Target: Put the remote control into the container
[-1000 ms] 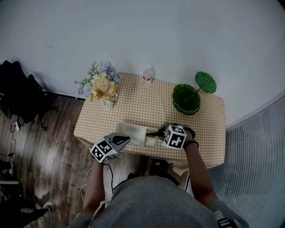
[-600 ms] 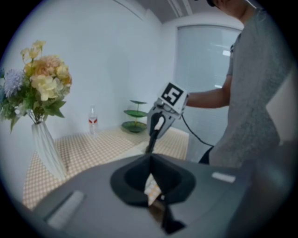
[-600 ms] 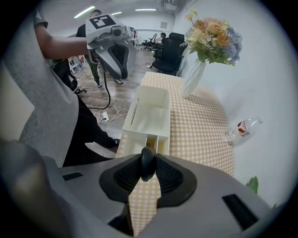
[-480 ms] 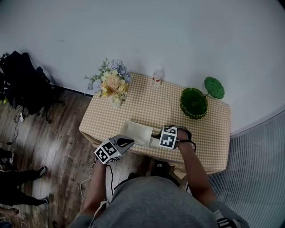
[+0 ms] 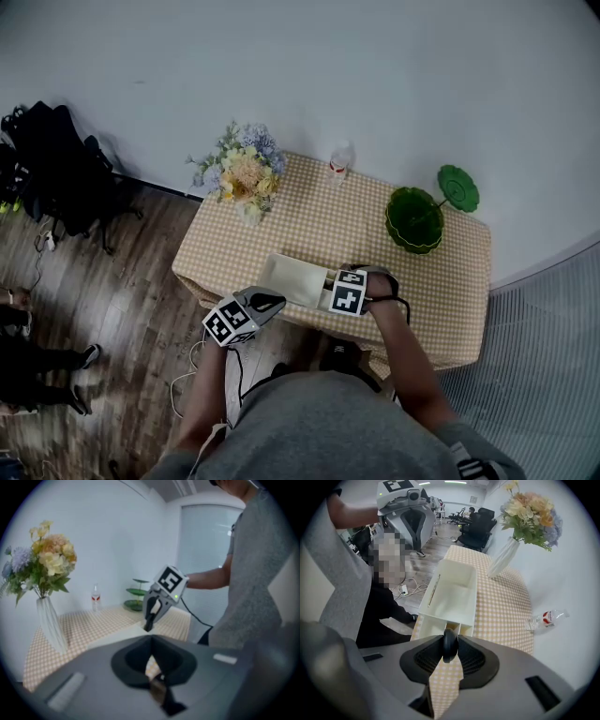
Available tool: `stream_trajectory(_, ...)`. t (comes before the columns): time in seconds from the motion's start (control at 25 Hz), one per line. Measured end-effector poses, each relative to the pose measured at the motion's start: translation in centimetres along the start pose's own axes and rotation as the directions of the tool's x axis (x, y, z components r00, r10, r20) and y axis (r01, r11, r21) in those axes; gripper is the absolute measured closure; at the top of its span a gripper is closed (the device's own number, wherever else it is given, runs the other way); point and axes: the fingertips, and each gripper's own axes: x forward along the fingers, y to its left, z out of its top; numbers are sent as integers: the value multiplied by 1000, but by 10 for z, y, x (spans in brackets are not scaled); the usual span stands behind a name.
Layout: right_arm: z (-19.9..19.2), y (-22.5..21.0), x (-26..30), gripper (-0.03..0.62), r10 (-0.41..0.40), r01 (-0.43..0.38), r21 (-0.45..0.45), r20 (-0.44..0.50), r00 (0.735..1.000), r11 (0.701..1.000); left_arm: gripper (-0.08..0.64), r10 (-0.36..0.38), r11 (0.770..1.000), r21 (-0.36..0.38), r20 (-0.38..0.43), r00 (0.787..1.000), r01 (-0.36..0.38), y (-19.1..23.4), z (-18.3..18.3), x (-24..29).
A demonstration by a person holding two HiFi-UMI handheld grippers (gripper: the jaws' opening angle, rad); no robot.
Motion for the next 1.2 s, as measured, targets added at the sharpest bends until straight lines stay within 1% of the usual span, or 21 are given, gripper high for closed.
stream_trajectory(0.16, 2, 1, -1, 488, -9, 9, 18, 34, 999, 1000, 560, -1, 1000, 4, -1, 1000, 1, 1, 1, -1)
stream_trajectory(0.28, 5, 2, -9, 468, -2, -4, 60, 97, 995, 998, 560, 1, 1000, 4, 8, 1000, -1, 1, 3, -2)
stream_trajectory(0.36, 10, 3, -17, 455, 32, -54, 127, 175, 984, 990, 560, 1, 1000, 6, 9, 1000, -1, 2, 4, -1)
stream_trajectory(0.44, 14, 6, -25, 445, 69, -129, 211, 272, 960, 969, 560, -2, 1000, 9, 11, 1000, 2, 3, 5, 0)
stream_trajectory(0.52, 13, 8, -32, 439, 76, -163, 250, 326, 942, 954, 560, -6, 1000, 15, 12, 1000, 6, 2, 8, 1)
stream_trajectory(0.68, 8, 4, -44, 437, 21, -135, 280, 376, 926, 951, 560, -20, 1000, 24, 31, 999, 19, 0, 15, 4)
stream_trajectory(0.8, 3, 4, -52, 440, -15, -132, 320, 417, 909, 938, 560, -33, 999, 33, 39, 999, 32, -2, 21, 7)
stream_trajectory(0.84, 1, 5, -55, 459, -30, -127, 332, 429, 903, 935, 560, -38, 999, 38, 39, 999, 36, -3, 23, 8)
stream_trajectory(0.88, -1, 6, -59, 493, -54, -116, 346, 443, 895, 931, 560, -43, 998, 44, 38, 998, 41, -4, 24, 10)
stream_trajectory(0.96, -5, 6, -68, 545, -107, -94, 379, 477, 872, 921, 560, -55, 997, 55, 39, 998, 53, -8, 27, 13)
stream_trajectory(1.0, -7, 6, -73, 559, -129, -89, 393, 493, 860, 915, 560, -61, 997, 59, 39, 997, 59, -9, 28, 14)
stream_trajectory(1.08, -11, 10, -78, 574, -156, -87, 416, 516, 842, 905, 560, -75, 995, 67, 40, 996, 72, -13, 31, 17)
stream_trajectory(1.2, -17, 22, -82, 574, -176, -102, 444, 542, 822, 890, 560, -99, 993, 76, 49, 994, 95, -19, 35, 22)
